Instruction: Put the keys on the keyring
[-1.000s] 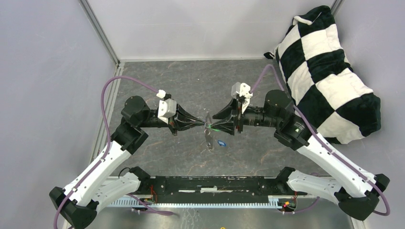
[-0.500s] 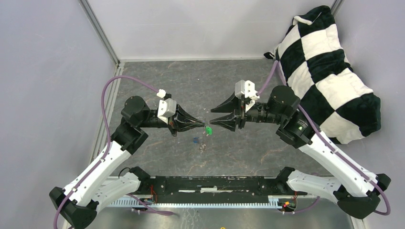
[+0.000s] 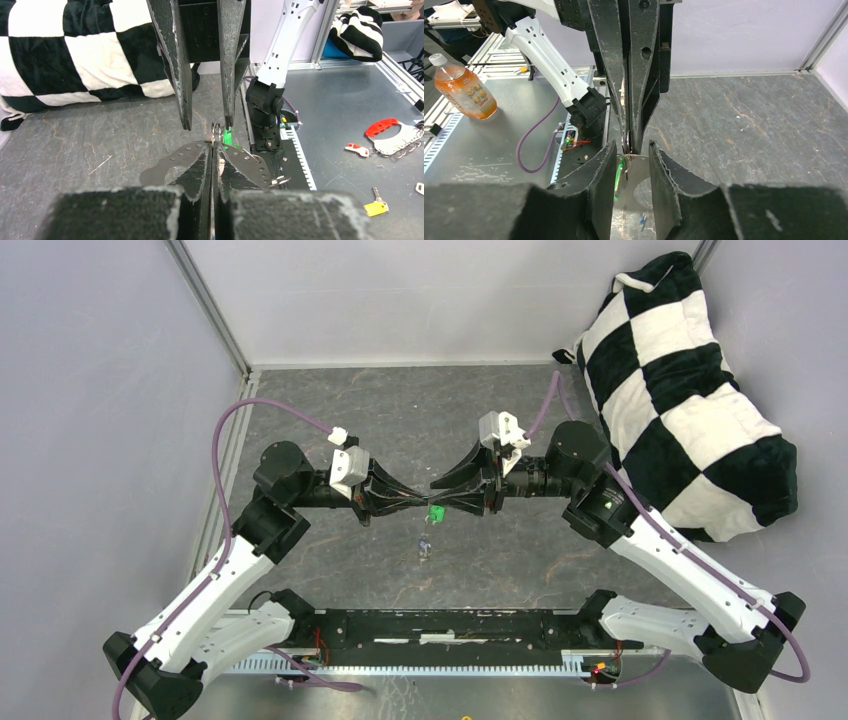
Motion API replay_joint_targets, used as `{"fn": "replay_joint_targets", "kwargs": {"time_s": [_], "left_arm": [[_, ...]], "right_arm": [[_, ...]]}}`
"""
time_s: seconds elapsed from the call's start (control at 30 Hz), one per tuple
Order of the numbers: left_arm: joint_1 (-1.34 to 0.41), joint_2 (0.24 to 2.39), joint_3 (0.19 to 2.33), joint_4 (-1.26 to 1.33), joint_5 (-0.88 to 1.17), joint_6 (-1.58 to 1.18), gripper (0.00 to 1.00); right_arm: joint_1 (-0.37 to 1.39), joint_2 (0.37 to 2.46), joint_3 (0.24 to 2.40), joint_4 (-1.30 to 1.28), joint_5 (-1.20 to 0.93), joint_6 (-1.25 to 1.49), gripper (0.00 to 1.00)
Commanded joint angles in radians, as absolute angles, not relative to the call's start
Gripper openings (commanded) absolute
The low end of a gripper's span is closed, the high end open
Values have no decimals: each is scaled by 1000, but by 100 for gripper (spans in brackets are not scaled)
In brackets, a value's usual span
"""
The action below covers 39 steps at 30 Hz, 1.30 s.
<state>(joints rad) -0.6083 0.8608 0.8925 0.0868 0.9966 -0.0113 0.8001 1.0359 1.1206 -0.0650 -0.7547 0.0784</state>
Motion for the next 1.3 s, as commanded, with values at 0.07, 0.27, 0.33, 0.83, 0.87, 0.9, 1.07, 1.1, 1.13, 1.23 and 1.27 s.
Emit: {"fn": "replay_joint_targets", "kwargs": {"time_s": [0.07,0.27,0.33,0.83,0.87,0.9,1.07,1.1,1.13,1.23,1.27], "left_arm": [[-612,849,905,150,1011,-55,2],[-612,849,907,151,1015,-55,2],[-612,849,907,137,1025,-43,2],[-612,946,1080,-432,993,480,42],[-612,954,1081,-434,989,484,41],[-612,966,1082,-434,986,488,41],[-614,1016,1109,-466,965,525,37],[-615,1028,1123,-490,962,543,36],[-615,1038,1135,-506,956,553,35],[-616,1056,1165,-541,953,574,31],[-617,1057,1168,-542,954,578,29]], "right_arm": [[797,1032,1089,28,-764,116,31],[798,1037,1089,27,-759,118,10],[798,1038,1095,13,-754,112,1],[801,1120,1252,-381,-668,-62,1],[803,1128,1259,-391,-667,-66,1],[807,1135,1269,-404,-665,-73,1],[825,1166,1308,-452,-653,-90,1],[827,1172,1315,-463,-653,-92,1],[828,1179,1322,-470,-653,-94,1],[835,1195,1340,-492,-651,-97,1],[838,1204,1348,-503,-650,-100,1]]}}
